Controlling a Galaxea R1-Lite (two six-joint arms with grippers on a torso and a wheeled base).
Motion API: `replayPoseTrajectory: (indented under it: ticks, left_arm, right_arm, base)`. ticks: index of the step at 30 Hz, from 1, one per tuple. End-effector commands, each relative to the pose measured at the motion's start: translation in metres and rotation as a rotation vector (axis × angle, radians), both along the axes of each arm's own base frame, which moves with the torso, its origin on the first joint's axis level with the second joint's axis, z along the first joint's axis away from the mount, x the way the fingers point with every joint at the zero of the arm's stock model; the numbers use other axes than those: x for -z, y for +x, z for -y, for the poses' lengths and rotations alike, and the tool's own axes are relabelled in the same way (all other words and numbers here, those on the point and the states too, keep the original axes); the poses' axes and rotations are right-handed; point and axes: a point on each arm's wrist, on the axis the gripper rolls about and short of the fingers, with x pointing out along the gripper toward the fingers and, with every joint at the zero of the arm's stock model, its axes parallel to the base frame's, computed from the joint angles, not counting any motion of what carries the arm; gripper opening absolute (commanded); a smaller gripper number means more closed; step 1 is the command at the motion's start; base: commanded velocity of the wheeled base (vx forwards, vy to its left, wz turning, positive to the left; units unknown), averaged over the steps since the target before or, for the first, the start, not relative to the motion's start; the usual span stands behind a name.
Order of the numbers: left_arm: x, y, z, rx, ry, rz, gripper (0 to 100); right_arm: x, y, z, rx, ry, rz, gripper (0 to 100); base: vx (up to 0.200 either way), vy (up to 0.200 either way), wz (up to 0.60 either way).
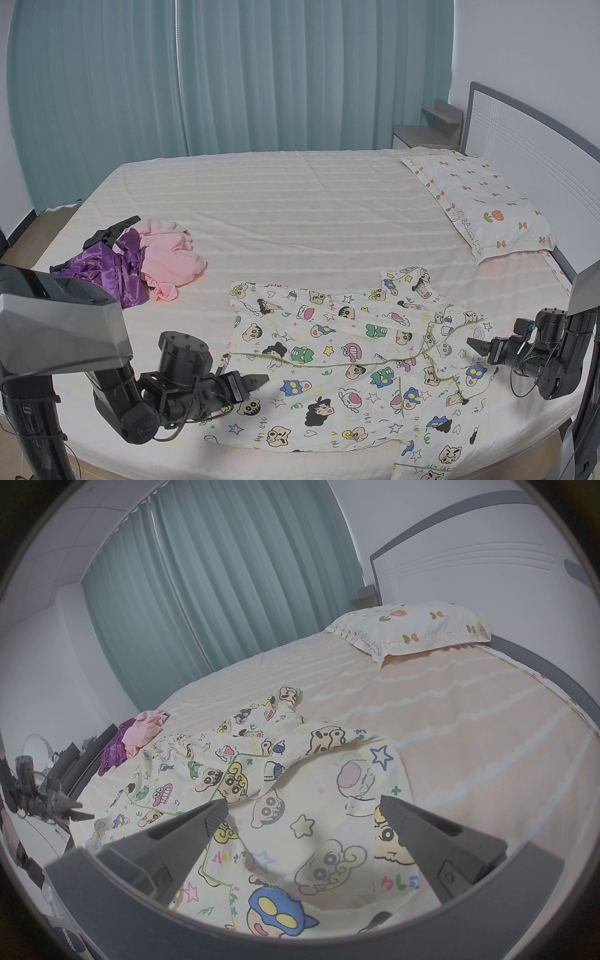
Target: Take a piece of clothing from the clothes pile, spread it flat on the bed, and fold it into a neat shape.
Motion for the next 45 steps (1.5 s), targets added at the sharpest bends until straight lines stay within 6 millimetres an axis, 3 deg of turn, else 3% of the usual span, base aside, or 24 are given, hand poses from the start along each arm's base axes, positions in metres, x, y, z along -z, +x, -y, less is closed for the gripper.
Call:
replayPoseTrajectory:
  ticks: [1,12,19,29,41,45]
  left_arm:
    - [0.018,0.014,-0.017,-0.025,0.016,-0.038,100]
    - [0.035,0.014,-0.007,0.082,0.068,-0.055,100]
    - [0.034,-0.005,0.011,0.178,0.086,-0.064,100]
    - [0.008,-0.027,0.046,0.255,-0.011,-0.023,100]
    - [0.020,-0.058,0.058,0.392,-0.001,-0.113,100]
    - [0.022,-0.057,0.059,0.390,-0.001,-0.113,100]
  right_arm:
    - [0.008,-0.003,-0.001,-0.001,0.004,-0.023,100]
    - [0.009,-0.003,-0.003,-0.006,0.004,-0.023,100]
    - [0.008,-0.002,-0.006,-0.016,0.004,-0.021,100]
    - [0.007,-0.001,-0.008,-0.008,0.033,-0.023,100]
    - [0.007,-0.001,-0.008,-0.004,0.044,-0.024,100]
    - [0.007,-0.001,-0.009,-0.004,0.042,-0.025,100]
  base:
    - [0.000,0.000,0.00]
    - [0.000,0.000,0.00]
    - [0.000,0.000,0.00]
    - [0.000,0.000,0.00]
    - [0.000,0.000,0.00]
    - [0.000,0.000,0.00]
